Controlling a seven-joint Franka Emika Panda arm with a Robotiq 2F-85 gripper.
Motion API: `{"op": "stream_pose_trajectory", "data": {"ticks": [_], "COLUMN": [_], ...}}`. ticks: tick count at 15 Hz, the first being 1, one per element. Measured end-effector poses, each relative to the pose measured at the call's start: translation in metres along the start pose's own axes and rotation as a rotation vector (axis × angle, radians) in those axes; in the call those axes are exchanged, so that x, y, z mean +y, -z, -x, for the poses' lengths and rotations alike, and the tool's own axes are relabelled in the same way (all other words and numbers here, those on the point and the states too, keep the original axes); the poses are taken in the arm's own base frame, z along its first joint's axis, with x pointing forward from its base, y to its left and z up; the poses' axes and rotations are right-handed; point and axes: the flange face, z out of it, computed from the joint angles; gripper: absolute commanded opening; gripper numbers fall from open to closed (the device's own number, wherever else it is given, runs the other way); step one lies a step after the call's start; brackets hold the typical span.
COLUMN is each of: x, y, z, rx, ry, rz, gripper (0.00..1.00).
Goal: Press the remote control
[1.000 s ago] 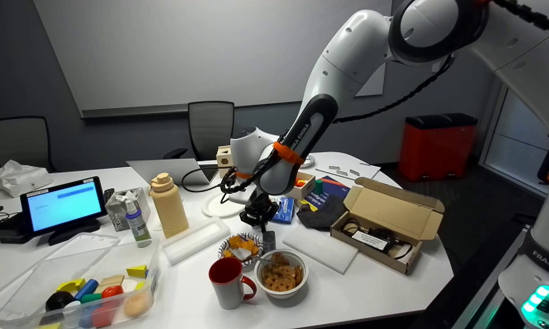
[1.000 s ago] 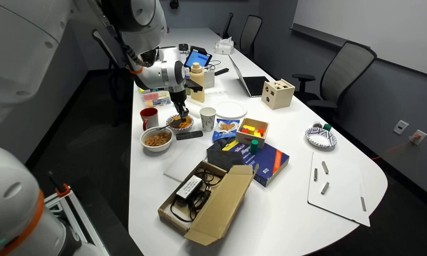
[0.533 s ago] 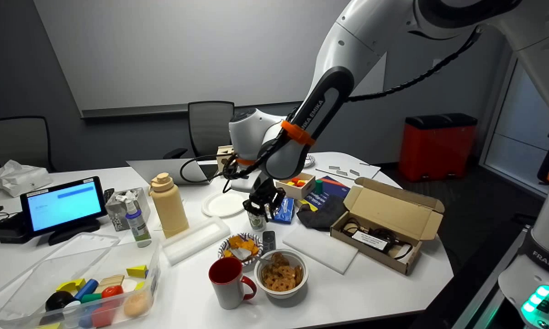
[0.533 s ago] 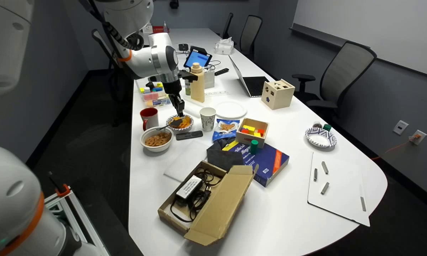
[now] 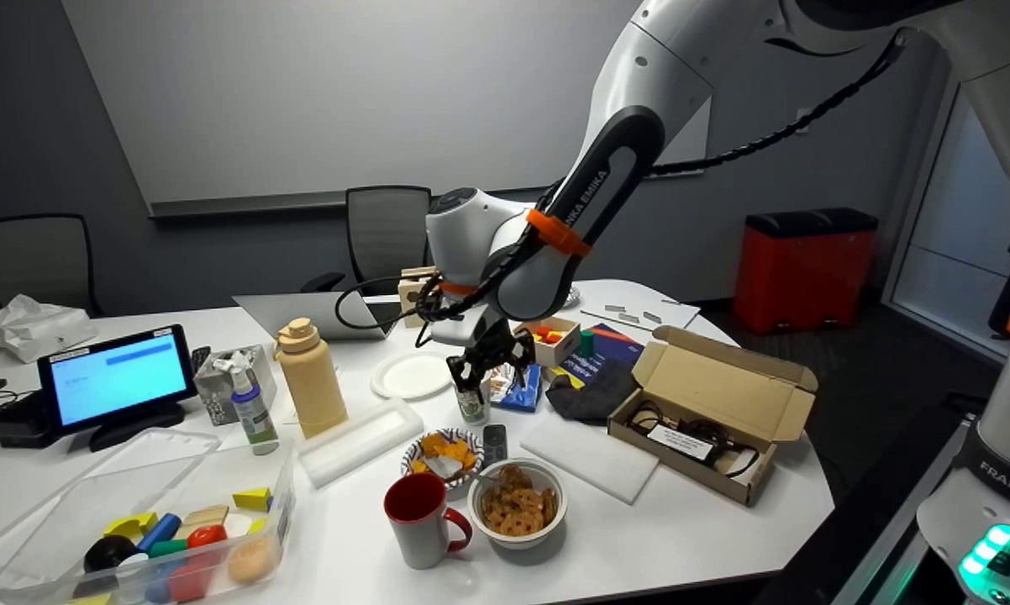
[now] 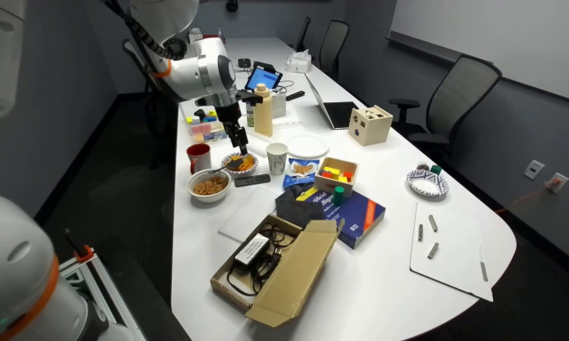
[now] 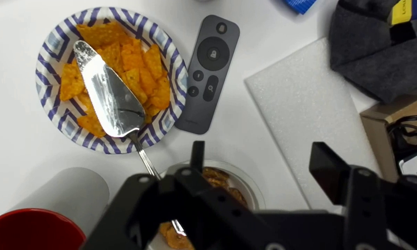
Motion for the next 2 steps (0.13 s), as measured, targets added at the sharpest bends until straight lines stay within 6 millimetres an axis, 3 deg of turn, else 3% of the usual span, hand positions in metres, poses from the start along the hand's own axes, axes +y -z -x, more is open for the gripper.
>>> {"op": "stream_pose_trajectory", "data": {"ticks": [2], "x": [-0.0016], "y": [-0.0002], "z": [0.0012], "rx": [0.0], "ry": [0.0], "rz": [-0.001], "gripper": [1.0]}}
